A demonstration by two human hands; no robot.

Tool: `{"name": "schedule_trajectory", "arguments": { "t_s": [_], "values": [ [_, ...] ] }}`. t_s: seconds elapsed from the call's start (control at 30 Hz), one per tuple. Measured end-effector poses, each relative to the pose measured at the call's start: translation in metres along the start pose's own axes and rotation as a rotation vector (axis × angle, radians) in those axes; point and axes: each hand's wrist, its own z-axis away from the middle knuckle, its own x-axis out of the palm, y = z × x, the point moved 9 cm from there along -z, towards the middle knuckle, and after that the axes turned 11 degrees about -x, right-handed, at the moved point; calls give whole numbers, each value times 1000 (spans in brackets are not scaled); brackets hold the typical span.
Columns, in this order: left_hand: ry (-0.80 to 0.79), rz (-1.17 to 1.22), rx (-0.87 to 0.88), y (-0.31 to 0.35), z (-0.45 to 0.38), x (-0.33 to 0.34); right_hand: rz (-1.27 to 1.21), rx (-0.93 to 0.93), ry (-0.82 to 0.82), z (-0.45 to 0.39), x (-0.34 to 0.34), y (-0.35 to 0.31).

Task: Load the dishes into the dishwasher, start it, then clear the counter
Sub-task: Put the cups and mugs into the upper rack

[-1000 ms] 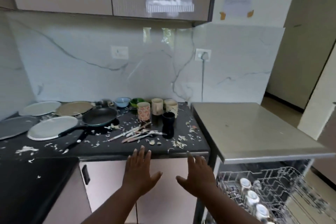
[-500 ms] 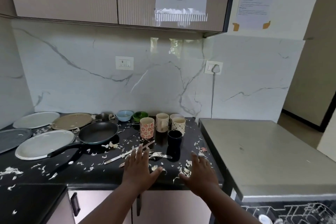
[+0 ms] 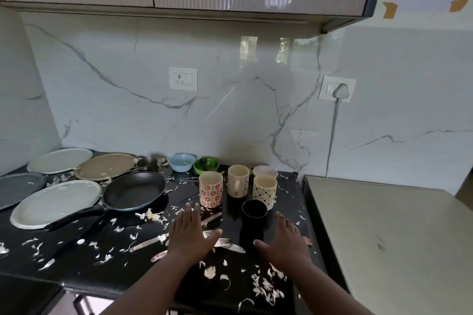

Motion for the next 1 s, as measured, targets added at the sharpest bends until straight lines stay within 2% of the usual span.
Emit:
{"name": "schedule_trajectory", "arguments": {
  "t_s": [0.2, 0.5, 0.77, 0.83, 0.9, 1.0],
  "values": [
    [-48, 91, -78, -5, -57, 6, -177, 105, -2, -37, 20, 9],
    [-89, 384, -15, 7, -145, 14, -475, 205, -8, -86, 45, 9],
    [-160, 674, 0, 17, -181, 36, -605, 272, 121, -84, 50, 12],
    [-167, 704, -17, 16, -182, 35, -758, 332, 167, -77, 51, 19],
    [-140, 721, 2, 16, -181, 29, -1067, 408, 197, -69, 53, 27],
    [1, 805, 95, 22, -170, 11, -1412, 446, 214, -54, 38, 37]
  ]
}}
